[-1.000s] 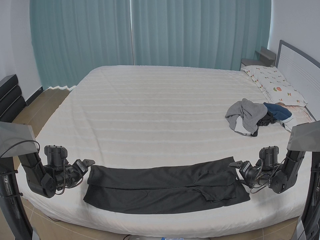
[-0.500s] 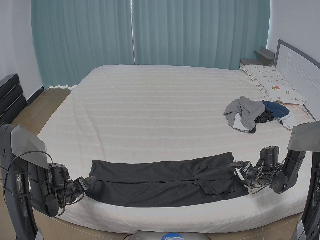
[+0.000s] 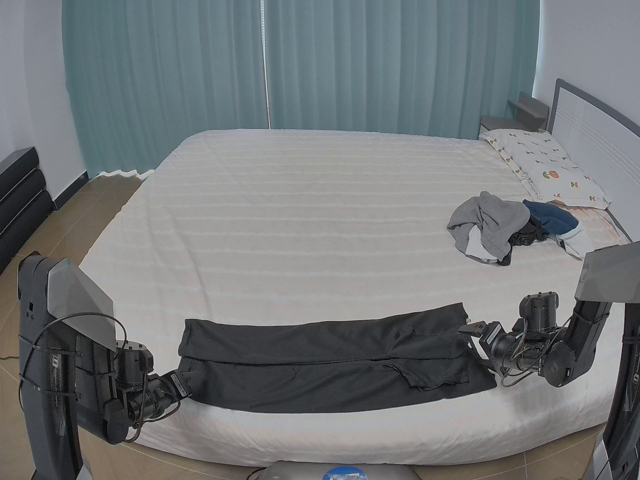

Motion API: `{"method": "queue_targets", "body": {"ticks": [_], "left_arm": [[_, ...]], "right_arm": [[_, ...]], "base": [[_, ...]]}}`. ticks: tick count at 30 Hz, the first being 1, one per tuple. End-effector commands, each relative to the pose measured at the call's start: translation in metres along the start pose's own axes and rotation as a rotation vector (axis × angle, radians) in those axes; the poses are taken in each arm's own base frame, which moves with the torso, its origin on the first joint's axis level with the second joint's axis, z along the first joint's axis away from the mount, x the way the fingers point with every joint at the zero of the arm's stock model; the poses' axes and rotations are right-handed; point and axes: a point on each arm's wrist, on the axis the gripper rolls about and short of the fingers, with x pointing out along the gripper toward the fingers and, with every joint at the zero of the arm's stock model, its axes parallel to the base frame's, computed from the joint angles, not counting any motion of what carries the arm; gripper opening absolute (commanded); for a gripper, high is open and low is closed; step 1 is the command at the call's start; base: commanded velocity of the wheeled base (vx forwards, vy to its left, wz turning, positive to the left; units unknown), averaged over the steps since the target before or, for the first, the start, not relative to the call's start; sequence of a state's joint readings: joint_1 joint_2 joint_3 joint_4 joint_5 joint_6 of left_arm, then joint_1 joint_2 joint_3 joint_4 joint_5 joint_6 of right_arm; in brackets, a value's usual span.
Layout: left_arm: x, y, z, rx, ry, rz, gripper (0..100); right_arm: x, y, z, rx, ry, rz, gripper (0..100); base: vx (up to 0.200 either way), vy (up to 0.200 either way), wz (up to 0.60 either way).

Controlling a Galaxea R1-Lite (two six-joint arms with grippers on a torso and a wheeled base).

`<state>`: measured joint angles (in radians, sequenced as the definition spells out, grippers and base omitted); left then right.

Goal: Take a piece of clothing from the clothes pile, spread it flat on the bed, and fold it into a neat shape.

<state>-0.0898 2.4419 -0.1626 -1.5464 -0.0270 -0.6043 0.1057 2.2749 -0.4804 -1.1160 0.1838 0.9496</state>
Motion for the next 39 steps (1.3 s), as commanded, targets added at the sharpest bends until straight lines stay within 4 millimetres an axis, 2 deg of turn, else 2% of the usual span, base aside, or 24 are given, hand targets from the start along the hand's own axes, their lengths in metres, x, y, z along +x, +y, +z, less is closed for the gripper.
{"method": "queue_targets", "body": {"ticks": [1,10,23,24,27,33,39], "left_arm": [[0.0,0.001,-0.003,0.002,0.013,0.009,0],[-0.011,0.01,-0.008,0.008,0.018,0.095,0],[-0.013,0.014,-0.007,0.02,0.012,0.119,0],[-0.013,0.014,-0.006,0.019,0.009,0.118,100],[-0.013,0.014,-0.003,0.005,-0.001,0.113,100],[-0.01,0.018,0.012,-0.044,-0.046,0.075,100],[-0.021,0.006,0.044,-0.165,-0.139,-0.081,100]], "right_arm": [[0.0,0.0,0.0,0.0,0.0,0.001,100],[0.0,0.0,0.0,0.0,0.0,0.001,100],[0.0,0.0,0.0,0.0,0.0,0.001,100],[0.0,0.0,0.0,0.001,-0.001,0.0,100],[-0.002,0.0,0.002,0.001,-0.008,0.001,100],[-0.035,0.017,0.002,-0.018,-0.024,0.059,100],[-0.027,0.012,-0.01,-0.028,0.039,0.047,100]], "base": [[0.0,0.0,0.0],[0.0,0.0,0.0],[0.0,0.0,0.0],[0.0,0.0,0.0],[0.0,0.0,0.0],[0.0,0.0,0.0],[0.0,0.0,0.0]]}}
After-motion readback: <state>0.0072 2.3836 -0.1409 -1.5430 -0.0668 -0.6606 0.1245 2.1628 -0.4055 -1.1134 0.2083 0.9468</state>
